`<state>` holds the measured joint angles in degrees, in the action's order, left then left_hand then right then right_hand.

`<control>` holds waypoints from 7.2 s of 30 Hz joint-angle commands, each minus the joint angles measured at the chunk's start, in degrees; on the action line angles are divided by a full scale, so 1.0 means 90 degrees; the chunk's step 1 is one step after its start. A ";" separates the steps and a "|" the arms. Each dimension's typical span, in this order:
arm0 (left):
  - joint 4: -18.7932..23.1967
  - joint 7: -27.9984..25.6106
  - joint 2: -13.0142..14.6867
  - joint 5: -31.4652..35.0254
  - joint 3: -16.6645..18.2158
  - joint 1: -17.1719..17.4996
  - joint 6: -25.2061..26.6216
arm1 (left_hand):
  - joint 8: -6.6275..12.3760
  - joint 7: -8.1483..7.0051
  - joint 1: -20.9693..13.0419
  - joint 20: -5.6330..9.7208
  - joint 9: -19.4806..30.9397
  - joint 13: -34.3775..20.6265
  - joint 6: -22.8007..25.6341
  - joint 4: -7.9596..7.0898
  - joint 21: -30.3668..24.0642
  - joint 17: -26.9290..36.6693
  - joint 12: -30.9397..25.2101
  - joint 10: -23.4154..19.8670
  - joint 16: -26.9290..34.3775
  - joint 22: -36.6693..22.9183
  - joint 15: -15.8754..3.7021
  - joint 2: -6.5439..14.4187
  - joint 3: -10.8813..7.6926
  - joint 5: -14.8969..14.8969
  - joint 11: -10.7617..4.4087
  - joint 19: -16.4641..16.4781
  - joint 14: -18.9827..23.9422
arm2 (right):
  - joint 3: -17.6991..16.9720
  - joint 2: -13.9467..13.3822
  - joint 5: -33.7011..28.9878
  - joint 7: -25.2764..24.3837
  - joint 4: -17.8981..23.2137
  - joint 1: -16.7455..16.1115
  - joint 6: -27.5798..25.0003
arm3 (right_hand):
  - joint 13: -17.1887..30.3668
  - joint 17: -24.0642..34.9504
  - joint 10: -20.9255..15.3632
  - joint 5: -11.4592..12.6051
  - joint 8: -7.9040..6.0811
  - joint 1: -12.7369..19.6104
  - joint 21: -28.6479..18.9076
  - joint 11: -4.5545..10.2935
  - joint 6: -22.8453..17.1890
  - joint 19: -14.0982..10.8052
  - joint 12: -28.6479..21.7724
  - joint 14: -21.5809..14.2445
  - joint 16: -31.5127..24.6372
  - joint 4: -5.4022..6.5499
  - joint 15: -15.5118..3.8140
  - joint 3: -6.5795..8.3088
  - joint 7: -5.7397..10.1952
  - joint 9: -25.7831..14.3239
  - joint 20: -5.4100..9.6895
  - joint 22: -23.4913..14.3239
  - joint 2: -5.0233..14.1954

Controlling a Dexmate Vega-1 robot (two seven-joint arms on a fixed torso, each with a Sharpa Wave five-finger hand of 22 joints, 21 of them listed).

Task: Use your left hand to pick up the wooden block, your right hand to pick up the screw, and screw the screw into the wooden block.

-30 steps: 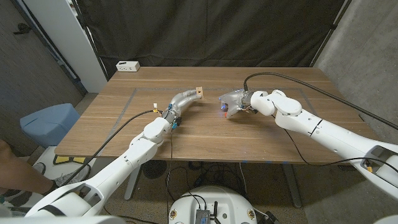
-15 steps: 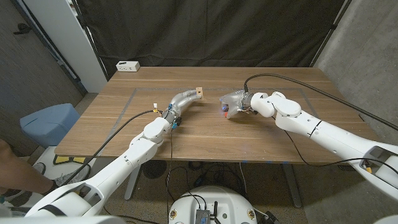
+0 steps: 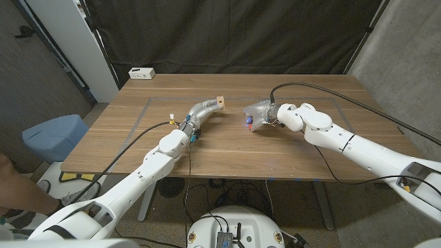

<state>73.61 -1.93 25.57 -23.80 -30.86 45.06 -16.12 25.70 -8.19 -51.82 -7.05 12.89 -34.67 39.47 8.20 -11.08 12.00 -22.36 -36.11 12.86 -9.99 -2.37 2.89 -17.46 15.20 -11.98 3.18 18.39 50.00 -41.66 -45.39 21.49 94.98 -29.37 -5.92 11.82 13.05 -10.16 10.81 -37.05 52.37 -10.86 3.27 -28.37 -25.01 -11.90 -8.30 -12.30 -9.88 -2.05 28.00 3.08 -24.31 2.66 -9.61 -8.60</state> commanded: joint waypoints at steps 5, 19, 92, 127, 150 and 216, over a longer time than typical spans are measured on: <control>-0.0140 0.0123 -0.0054 -0.0038 -0.0030 -0.0075 -0.0070 | 0.0040 -0.0021 0.0050 -0.0016 0.0020 -0.0016 0.0060 -0.0007 -0.0014 0.0007 0.0029 -0.0070 -0.0005 -0.0018 -0.0417 0.0041 -0.0040 0.0046 -0.0013 -0.0031 0.0031 | 0.0003 -0.0007 -0.0034 -0.0097 0.0061 -0.0081 -0.0172 | 0.0010 -0.0004 -0.0168 0.0016 -0.0171 0.0119 -0.0066 0.0017 -0.0235 -0.0123 -0.0051 -0.0126 -0.0048 0.0007 -0.0387 0.0049 -0.0002 -0.0037 0.0251 -0.0015 -0.0007; -0.0081 0.0084 -0.0044 -0.0028 -0.0038 -0.0060 -0.0006 | 0.0042 -0.0012 0.0068 -0.0021 0.0018 -0.0031 0.0070 -0.0004 -0.0014 0.0008 0.0050 -0.0072 -0.0009 -0.0018 -0.0419 0.0053 -0.0060 0.0052 -0.0007 -0.0036 0.0033 | 0.0016 0.0037 -0.0050 -0.0064 0.0134 -0.0125 -0.0369 | 0.0009 -0.0011 -0.0351 0.0024 -0.0353 0.0167 -0.0077 -0.0007 -0.0439 -0.0223 -0.0080 -0.0253 -0.0070 0.0014 -0.0438 0.0066 -0.0035 -0.0093 0.0293 -0.0015 -0.0008; -0.0202 0.0205 -0.0088 -0.0070 -0.0064 -0.0106 -0.0063 | 0.0038 -0.0010 0.0165 0.0000 0.0012 -0.0096 0.0088 0.0006 -0.0015 0.0009 0.0118 -0.0110 -0.0032 -0.0019 -0.0409 0.0087 -0.0157 0.0068 0.0020 -0.0055 0.0040 | 0.0026 0.0020 0.0149 -0.0015 0.0373 -0.0126 -0.0847 | 0.0008 0.0040 -0.1000 0.0108 -0.1057 0.0370 -0.0105 0.0008 -0.1050 -0.0742 -0.0110 -0.0786 -0.0150 0.0037 -0.0636 0.0222 -0.0080 -0.0319 0.0535 -0.0010 0.0110; -0.0418 0.0492 -0.0241 -0.0058 -0.0193 -0.0195 -0.0319 | 0.0032 0.0007 0.0175 -0.0013 0.0010 -0.0125 0.0095 0.0022 -0.0016 0.0012 0.0150 -0.0117 -0.0034 -0.0019 -0.0407 0.0103 -0.0188 0.0071 0.0015 -0.0057 0.0037 | -0.0659 -0.0201 0.0526 -0.0409 0.1385 -0.0727 -0.1490 | 0.0009 0.0080 -0.1119 0.0124 -0.1222 0.0383 -0.0080 0.0024 -0.1123 -0.0846 -0.0081 -0.0893 -0.0154 0.0065 -0.0668 0.0270 -0.0094 -0.0367 0.0560 -0.0009 0.0158; -0.0620 0.0619 -0.0390 -0.0060 -0.0256 -0.0305 -0.0445 | 0.0066 0.0008 0.0184 -0.0031 0.0007 -0.0144 0.0199 0.0029 -0.0016 0.0014 0.0170 -0.0120 -0.0031 -0.0019 -0.0400 0.0107 -0.0205 0.0072 0.0015 -0.0060 0.0048 | -0.1110 -0.0218 0.1226 -0.1021 0.1877 -0.1074 -0.2219 | 0.0010 0.0098 -0.1163 0.0119 -0.1299 0.0317 -0.0061 -0.0022 -0.1144 -0.0874 -0.0055 -0.0934 -0.0144 0.0085 -0.0636 0.0265 -0.0101 -0.0378 0.0540 -0.0010 0.0141; -0.1324 0.1000 -0.0908 0.0304 -0.0702 -0.0825 -0.0767 | 0.0069 0.0010 0.0178 -0.0012 -0.0001 -0.0204 0.0283 0.0050 -0.0023 0.0020 0.0207 -0.0174 -0.0021 -0.0019 -0.0412 0.0107 -0.0217 0.0064 0.0015 -0.0039 0.0064 | -0.2522 0.0755 0.4944 -0.4726 0.2358 -0.2327 -0.2034 | 0.0014 0.0174 -0.1426 0.0178 -0.1245 0.0015 -0.0040 -0.0252 -0.1332 -0.0988 -0.0030 -0.1129 -0.0176 0.0147 -0.0469 0.0196 -0.0239 0.0159 0.0407 -0.0013 0.0211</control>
<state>62.45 7.11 17.91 -22.01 -36.48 38.33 -22.89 25.89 -8.10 -50.12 -7.05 12.62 -36.26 39.55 8.76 -11.08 12.00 -20.53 -37.44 12.86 -10.00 -2.37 3.52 -19.12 15.48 -11.87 3.18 18.38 28.25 -37.40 -5.47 -16.33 116.62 -49.31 -25.56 11.86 14.53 -22.76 12.14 -48.29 52.85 -11.30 1.11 -39.82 -33.38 -12.34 -17.82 -13.58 -8.68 -2.37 29.96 1.02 -22.90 3.06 -9.61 -6.70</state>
